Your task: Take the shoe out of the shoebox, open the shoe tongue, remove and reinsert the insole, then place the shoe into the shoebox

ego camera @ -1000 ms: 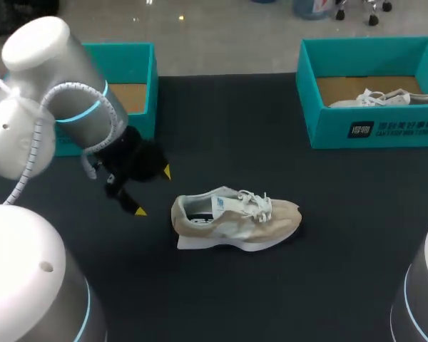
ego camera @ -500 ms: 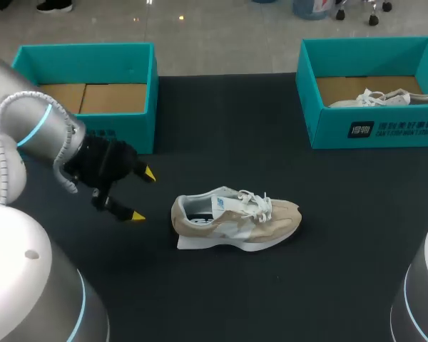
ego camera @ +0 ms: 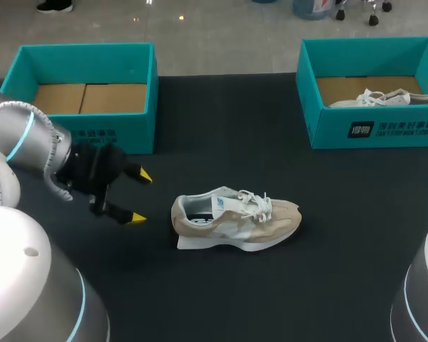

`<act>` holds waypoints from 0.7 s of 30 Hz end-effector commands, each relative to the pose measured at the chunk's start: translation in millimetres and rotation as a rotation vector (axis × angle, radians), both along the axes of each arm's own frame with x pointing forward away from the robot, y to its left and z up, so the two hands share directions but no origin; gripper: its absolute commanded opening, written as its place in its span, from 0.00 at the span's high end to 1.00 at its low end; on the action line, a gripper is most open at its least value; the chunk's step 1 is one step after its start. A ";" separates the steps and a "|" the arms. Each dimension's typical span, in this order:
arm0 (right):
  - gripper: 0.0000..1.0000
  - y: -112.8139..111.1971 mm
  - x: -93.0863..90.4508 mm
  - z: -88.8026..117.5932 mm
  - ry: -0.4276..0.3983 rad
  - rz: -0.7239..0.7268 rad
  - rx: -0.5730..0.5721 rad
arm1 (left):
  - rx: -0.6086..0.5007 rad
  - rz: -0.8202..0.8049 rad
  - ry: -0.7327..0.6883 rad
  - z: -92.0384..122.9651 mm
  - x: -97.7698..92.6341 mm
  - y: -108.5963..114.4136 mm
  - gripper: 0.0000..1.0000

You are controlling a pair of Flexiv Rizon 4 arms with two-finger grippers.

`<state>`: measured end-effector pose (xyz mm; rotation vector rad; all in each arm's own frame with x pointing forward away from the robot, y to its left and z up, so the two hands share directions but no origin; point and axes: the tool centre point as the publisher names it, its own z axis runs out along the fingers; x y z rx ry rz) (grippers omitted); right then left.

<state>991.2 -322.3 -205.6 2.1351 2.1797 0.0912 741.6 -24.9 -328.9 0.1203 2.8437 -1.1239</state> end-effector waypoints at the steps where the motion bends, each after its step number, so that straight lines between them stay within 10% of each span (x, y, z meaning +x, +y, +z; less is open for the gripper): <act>1: 0.00 -0.1 0.8 0.2 0.002 0.000 -0.001 | -0.113 0.030 0.009 -25.9 -0.7 -3.0 0.00; 21: 0.00 -0.1 0.8 0.2 0.002 0.000 -0.001 | -0.239 0.049 0.055 -46.9 6.2 -11.1 0.00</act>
